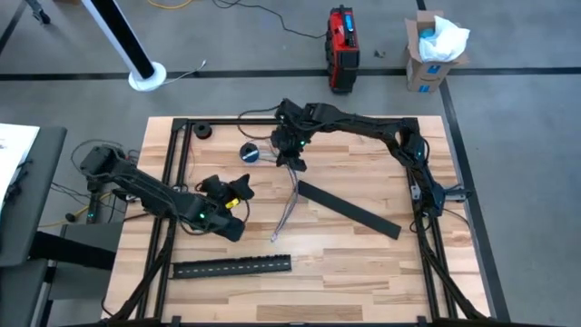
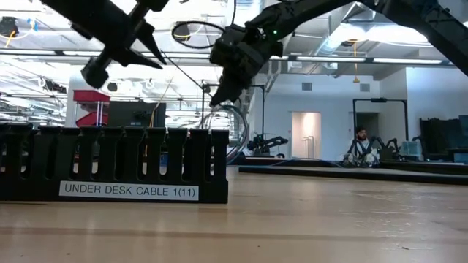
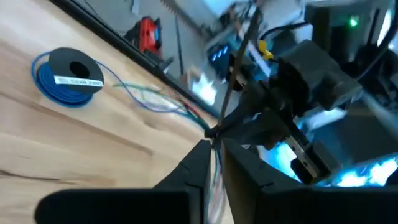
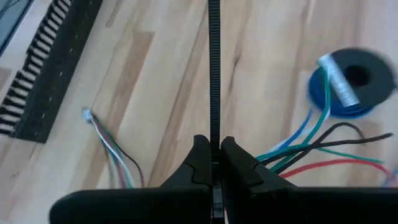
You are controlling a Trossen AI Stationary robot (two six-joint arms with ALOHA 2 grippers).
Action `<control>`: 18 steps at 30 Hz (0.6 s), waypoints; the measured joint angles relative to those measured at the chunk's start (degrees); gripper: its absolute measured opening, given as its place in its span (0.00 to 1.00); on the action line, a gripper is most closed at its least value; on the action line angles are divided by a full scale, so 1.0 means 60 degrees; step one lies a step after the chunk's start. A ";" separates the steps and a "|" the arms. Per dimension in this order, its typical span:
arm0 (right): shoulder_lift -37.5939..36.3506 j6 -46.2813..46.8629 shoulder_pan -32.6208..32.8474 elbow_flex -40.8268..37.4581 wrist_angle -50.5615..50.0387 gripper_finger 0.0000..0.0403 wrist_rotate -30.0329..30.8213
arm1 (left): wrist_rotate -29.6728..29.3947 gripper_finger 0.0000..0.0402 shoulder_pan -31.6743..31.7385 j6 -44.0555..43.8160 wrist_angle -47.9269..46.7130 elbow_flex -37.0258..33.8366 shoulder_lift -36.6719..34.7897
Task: Ziptie cables
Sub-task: Wrap the cable wires with the black zip tie
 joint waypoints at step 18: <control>0.0000 0.0095 0.0299 0.0396 0.0847 0.01 -0.0274 | -0.1211 0.08 0.1393 -0.0375 0.1069 0.0000 0.1006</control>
